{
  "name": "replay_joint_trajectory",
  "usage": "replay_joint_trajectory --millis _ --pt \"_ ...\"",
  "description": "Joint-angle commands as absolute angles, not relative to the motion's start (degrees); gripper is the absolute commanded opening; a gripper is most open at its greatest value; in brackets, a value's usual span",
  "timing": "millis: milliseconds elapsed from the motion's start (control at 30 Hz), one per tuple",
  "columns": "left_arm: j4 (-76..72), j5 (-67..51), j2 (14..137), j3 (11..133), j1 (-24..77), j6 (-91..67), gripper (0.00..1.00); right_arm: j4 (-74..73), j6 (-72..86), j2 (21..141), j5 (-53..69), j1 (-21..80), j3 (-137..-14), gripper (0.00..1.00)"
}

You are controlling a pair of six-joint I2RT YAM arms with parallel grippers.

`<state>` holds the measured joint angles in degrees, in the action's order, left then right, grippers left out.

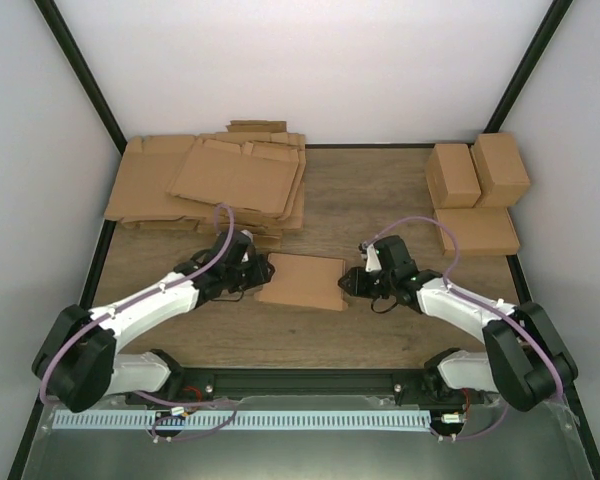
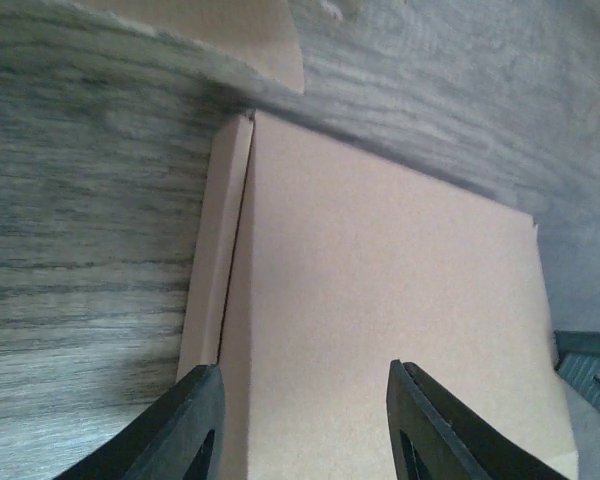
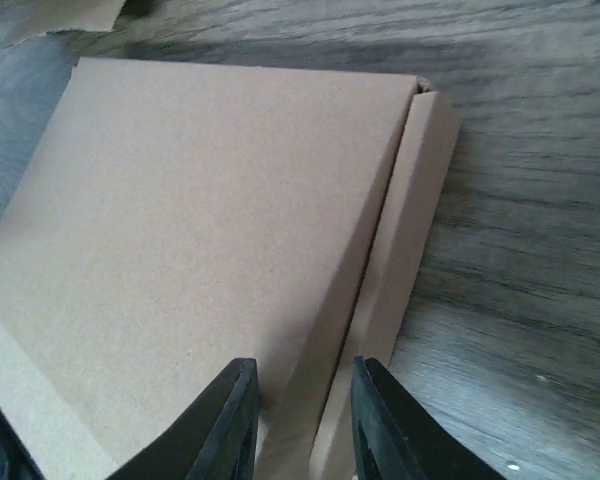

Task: Fold the paper box

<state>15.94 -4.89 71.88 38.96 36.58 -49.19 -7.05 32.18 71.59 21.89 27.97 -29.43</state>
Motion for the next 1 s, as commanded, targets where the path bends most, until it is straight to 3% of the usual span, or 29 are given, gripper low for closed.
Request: replay_joint_trajectory --millis 0,333,500,733,967 --pt "14.54 -11.04 75.15 39.32 35.98 -43.23 0.46 -6.22 34.36 73.03 28.33 28.43 -29.93 0.27" --pt "12.62 -14.60 79.31 37.52 35.89 -42.63 0.36 -6.59 37.69 69.12 32.34 28.92 -27.08 0.27" --pt "11.58 -15.58 79.82 37.03 35.91 -42.87 0.35 -6.02 40.67 68.25 35.91 28.92 -25.87 0.29" --pt "11.25 -15.88 79.55 36.45 35.95 -43.42 0.35 -1.80 45.78 69.28 37.01 29.00 -23.44 0.41" --pt "10.28 -17.79 79.51 36.29 35.95 -43.88 0.36 2.66 53.23 69.81 39.84 29.00 -22.84 0.38"
